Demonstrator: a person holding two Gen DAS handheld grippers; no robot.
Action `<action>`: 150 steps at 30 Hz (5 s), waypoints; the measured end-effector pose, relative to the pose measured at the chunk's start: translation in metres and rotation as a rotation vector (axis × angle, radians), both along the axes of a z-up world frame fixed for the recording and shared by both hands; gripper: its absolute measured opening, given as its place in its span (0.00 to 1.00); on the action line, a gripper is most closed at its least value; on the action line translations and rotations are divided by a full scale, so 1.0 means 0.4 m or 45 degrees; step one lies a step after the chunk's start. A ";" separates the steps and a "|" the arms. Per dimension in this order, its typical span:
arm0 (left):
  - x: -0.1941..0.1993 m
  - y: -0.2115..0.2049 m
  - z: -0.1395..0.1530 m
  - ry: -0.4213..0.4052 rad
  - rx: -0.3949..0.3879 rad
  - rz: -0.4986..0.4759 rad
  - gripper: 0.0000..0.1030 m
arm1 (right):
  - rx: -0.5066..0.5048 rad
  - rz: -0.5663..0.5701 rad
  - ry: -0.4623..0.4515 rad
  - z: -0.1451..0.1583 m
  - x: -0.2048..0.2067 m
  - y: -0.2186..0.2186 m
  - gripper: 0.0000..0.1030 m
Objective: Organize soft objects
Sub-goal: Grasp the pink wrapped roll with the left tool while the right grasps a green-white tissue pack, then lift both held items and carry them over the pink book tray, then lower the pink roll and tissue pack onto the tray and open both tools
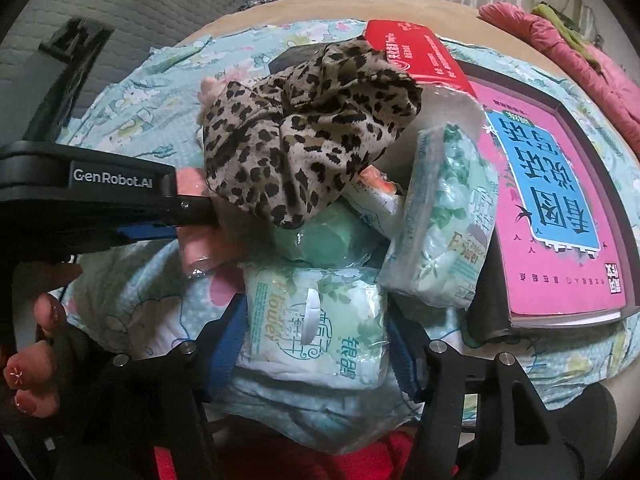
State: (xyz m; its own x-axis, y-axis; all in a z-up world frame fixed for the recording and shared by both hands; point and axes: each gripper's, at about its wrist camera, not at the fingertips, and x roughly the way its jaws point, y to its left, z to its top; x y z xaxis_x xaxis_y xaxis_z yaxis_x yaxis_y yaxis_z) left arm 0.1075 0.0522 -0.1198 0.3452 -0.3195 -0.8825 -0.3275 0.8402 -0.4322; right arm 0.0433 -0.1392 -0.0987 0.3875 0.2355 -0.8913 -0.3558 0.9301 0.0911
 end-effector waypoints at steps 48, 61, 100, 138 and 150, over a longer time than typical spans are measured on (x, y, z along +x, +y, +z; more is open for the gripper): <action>-0.183 -0.111 0.333 -0.394 0.147 -0.213 0.22 | 0.215 -0.170 -0.397 0.307 -0.056 -0.205 0.62; -0.165 -0.240 0.403 -0.491 0.221 -0.350 0.22 | 0.205 -0.339 -0.538 0.333 -0.023 -0.322 0.62; 0.030 -0.608 0.267 -0.361 0.208 -0.717 0.22 | 0.197 -0.762 -0.564 0.277 0.041 -0.629 0.62; 0.063 -0.684 0.103 -0.235 0.263 -0.802 0.22 | 0.097 -0.676 -0.267 0.133 0.102 -0.625 0.63; 0.066 -0.674 0.087 -0.213 0.258 -0.776 0.23 | 0.044 -0.628 -0.178 0.091 0.125 -0.601 0.64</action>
